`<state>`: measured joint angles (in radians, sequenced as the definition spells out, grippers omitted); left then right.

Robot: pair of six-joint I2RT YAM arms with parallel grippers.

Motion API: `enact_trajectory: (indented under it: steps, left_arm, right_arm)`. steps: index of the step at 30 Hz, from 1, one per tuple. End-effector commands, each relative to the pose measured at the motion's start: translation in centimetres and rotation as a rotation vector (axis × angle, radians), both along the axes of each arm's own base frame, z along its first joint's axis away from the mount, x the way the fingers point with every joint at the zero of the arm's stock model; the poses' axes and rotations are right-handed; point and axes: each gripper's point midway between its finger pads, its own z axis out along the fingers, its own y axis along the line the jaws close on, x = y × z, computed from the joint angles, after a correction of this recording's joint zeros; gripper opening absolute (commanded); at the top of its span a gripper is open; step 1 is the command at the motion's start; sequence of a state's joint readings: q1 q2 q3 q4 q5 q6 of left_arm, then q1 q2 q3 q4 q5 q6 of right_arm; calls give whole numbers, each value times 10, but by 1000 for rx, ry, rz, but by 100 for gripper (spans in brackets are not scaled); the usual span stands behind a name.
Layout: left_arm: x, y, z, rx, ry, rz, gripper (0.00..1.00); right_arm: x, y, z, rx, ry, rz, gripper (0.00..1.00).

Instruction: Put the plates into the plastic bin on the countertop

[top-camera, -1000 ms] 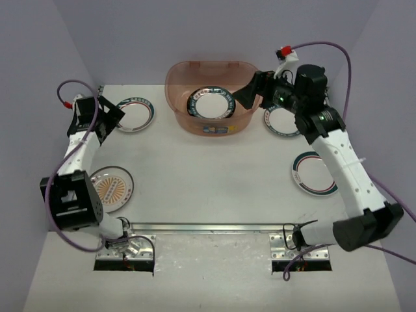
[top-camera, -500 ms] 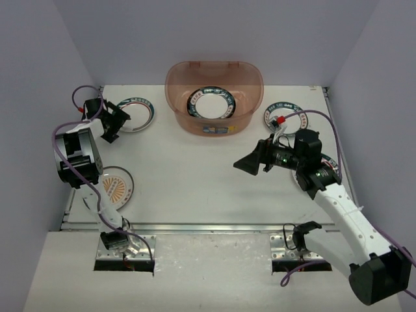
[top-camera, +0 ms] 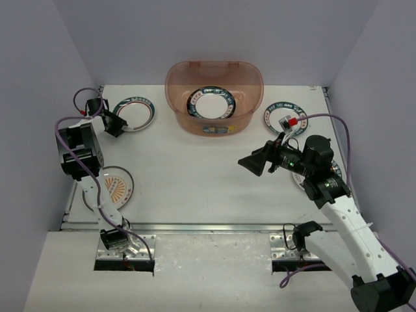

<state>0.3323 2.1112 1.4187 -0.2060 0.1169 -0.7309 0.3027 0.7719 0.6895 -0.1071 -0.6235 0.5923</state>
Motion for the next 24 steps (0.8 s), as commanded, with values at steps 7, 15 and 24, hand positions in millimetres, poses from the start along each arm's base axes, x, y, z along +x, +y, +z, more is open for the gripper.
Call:
enact_trajectory:
  steps: [7, 15, 24]
  left_arm:
    - [-8, 2, 4, -38, 3, 70, 0]
    - [-55, -16, 208, 44, -568, 137, 0]
    - [-56, -85, 351, 144, -822, -136, 0]
  right_arm:
    - [13, -6, 6, 0, -4, -72, 99]
    - [7, 10, 8, 64, 26, 32, 99]
    - [13, 0, 11, 52, 9, -50, 99]
